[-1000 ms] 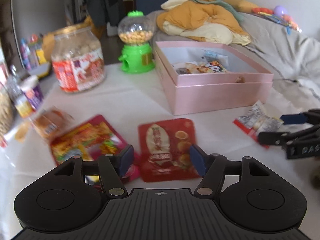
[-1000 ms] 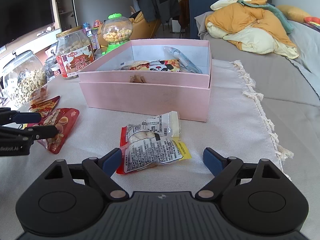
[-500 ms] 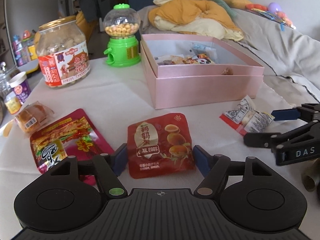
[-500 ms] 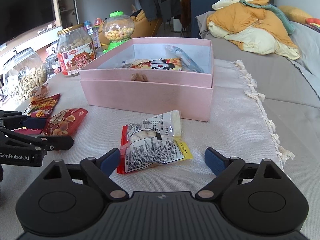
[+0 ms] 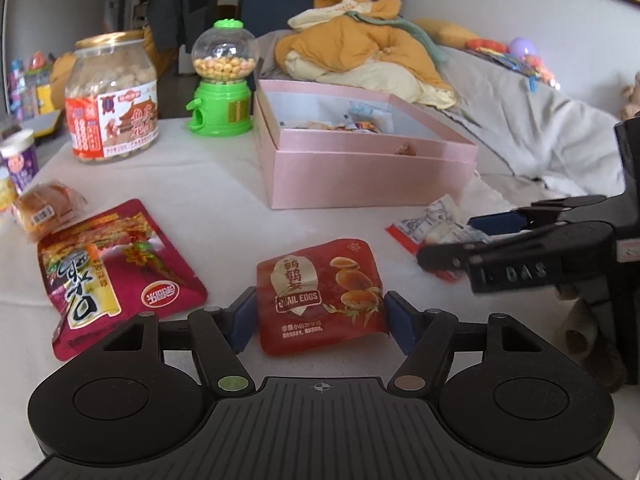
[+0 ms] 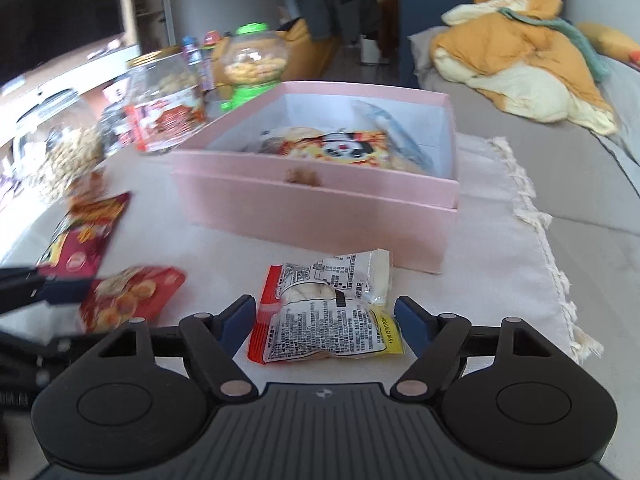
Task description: Organize snacks
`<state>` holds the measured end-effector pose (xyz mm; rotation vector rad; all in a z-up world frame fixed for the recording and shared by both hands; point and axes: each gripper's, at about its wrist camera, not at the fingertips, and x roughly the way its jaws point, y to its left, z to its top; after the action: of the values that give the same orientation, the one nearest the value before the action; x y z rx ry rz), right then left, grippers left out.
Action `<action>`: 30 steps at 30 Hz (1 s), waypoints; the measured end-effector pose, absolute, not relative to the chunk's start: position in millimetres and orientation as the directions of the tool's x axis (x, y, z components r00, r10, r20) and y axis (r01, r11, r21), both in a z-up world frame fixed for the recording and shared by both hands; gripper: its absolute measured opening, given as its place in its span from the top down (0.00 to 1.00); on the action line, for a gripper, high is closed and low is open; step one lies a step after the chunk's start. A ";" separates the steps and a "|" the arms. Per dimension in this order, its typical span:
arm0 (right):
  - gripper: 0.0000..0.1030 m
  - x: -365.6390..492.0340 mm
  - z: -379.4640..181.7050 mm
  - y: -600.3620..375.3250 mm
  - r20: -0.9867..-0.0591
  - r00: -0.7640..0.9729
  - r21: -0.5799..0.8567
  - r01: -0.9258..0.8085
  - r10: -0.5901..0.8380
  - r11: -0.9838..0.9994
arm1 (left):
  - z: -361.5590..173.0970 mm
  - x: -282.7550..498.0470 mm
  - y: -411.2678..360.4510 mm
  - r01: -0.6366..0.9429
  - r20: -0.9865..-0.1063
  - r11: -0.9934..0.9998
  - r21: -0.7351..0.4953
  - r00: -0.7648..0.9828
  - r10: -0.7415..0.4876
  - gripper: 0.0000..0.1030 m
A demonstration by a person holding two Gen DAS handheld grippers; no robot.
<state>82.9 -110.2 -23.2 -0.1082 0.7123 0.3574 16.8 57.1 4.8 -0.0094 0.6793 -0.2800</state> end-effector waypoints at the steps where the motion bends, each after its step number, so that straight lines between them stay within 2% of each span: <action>1: 0.25 79.1 -24.3 -109.7 -0.656 0.699 0.006 -0.370 0.283 0.929 | 4.6 16.4 53.9 0.256 -0.621 0.964 -0.077 0.744 -0.247 0.29; 6: 0.21 64.5 -22.6 -119.1 -0.690 0.654 -0.004 -0.432 0.310 0.902 | 3.4 15.1 47.9 0.266 -0.625 0.964 -0.025 0.748 -0.223 0.29; 8: 0.12 59.6 -21.8 -126.8 -0.711 0.636 -0.005 -0.430 0.299 0.903 | 3.3 15.3 50.4 0.266 -0.622 0.963 -0.041 0.748 -0.232 0.29; 11: 0.06 53.9 -23.2 -142.0 -0.729 0.616 0.000 -0.434 0.297 0.901 | 2.9 15.4 53.8 0.265 -0.618 0.962 -0.063 0.747 -0.246 0.29; 21: 0.06 49.5 -22.9 -161.5 -0.731 0.661 0.001 -0.248 0.170 0.969 | 3.2 15.6 54.9 0.262 -0.615 0.962 -0.074 0.747 -0.251 0.29; 25: 0.05 54.1 -20.9 -143.0 -0.722 0.655 0.082 -0.238 0.222 0.968 | 3.1 15.1 54.8 0.261 -0.616 0.963 -0.070 0.748 -0.247 0.29; 30: 0.04 78.9 -17.2 -117.5 -0.719 0.659 0.185 -0.123 0.220 0.975 | 3.1 14.9 54.0 0.260 -0.616 0.963 -0.067 0.749 -0.245 0.29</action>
<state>78.9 -117.5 -17.2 0.1239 0.8291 0.1949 14.9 54.0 3.1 0.0239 0.6699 -0.2763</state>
